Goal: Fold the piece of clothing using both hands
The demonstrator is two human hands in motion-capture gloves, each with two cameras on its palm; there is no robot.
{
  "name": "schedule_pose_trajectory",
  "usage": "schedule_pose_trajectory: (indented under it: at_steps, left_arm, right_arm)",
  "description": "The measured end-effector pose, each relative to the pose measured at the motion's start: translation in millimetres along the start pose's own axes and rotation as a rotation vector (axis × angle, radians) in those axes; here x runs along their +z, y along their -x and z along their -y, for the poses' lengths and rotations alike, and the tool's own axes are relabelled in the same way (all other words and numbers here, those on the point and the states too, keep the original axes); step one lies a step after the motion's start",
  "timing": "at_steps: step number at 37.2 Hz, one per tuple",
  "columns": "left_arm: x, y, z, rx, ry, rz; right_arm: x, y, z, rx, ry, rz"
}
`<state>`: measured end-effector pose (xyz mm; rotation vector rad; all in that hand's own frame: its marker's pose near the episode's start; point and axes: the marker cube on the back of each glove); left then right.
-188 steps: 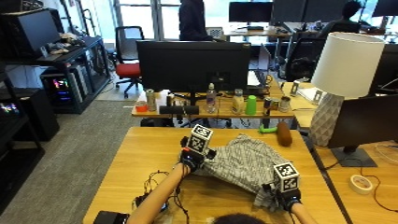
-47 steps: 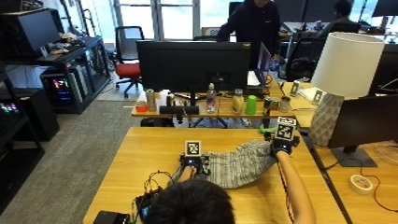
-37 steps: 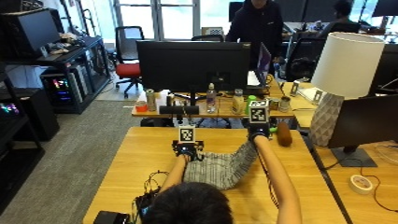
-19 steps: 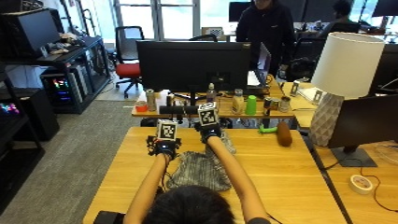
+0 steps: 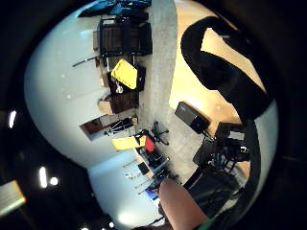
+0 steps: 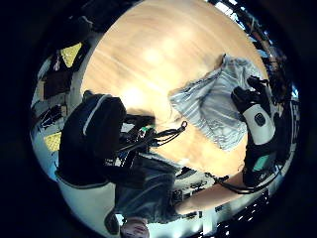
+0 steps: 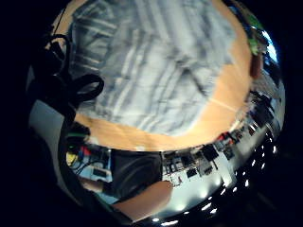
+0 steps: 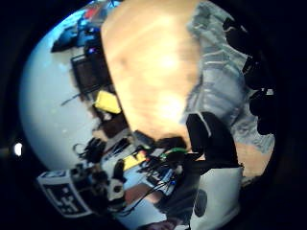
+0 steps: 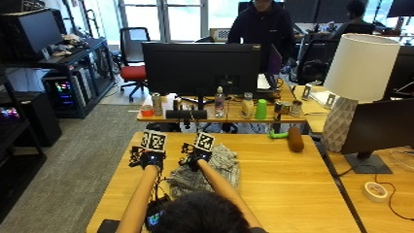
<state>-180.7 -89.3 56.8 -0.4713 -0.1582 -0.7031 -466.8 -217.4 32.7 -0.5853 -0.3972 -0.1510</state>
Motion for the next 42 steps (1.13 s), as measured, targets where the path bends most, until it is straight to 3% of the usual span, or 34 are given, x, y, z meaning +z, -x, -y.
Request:
schedule_pose_trajectory:
  at_steps: [5, 7, 10, 12, 15, 21, 27, 30, 32, 36, 42]
  left_arm:
    - [2.9, 7.3, -5.6, -0.007, 0.024, 0.002]
    - [2.2, 7.3, -8.9, 0.006, 0.014, -0.001]
    - [-0.6, 2.1, -13.7, 0.027, -0.016, -0.01]
    - [-2.7, -3.6, -19.7, 0.044, -0.031, -0.014]
    - [-3.9, -19.6, -32.1, 0.118, -0.028, -0.007]
    - [-3.0, -72.5, -59.9, 0.277, -0.02, 0.039]
    - [-11.2, -97.9, -78.7, 0.466, 0.017, 0.037]
    - [-20.0, -105.2, -65.5, 0.376, -0.122, -0.009]
    - [-23.1, -107.0, -62.0, 0.342, -0.147, -0.021]
    - [-22.2, -110.6, -64.8, 0.419, -0.068, -0.012]
    - [-26.1, -113.3, -55.2, 0.373, -0.158, -0.046]
  right_arm:
    - [7.1, 4.9, -10.1, 0.066, 0.134, 0.142]
    - [-1.9, 4.3, -11.6, -0.016, 0.013, 0.162]
    - [-24.9, -3.5, -20.8, -0.168, -0.283, 0.113]
    - [-35.3, -14.4, -36.7, -0.217, -0.39, 0.047]
    - [-42.9, -40.8, -50.1, -0.21, -0.46, -0.077]
    - [-47.3, -118.4, -16.3, -0.131, -0.714, -0.364]
    - [-48.6, -163.6, -31.7, -0.072, -0.674, -0.325]
    - [-53.3, -171.6, -44.4, -0.084, -0.653, -0.279]
    - [-60.0, -179.9, -39.3, -0.068, -0.661, -0.261]
    - [-69.8, -191.0, -34.4, -0.026, -0.686, -0.252]
    - [-69.9, -194.4, -39.9, -0.004, -0.681, -0.253]
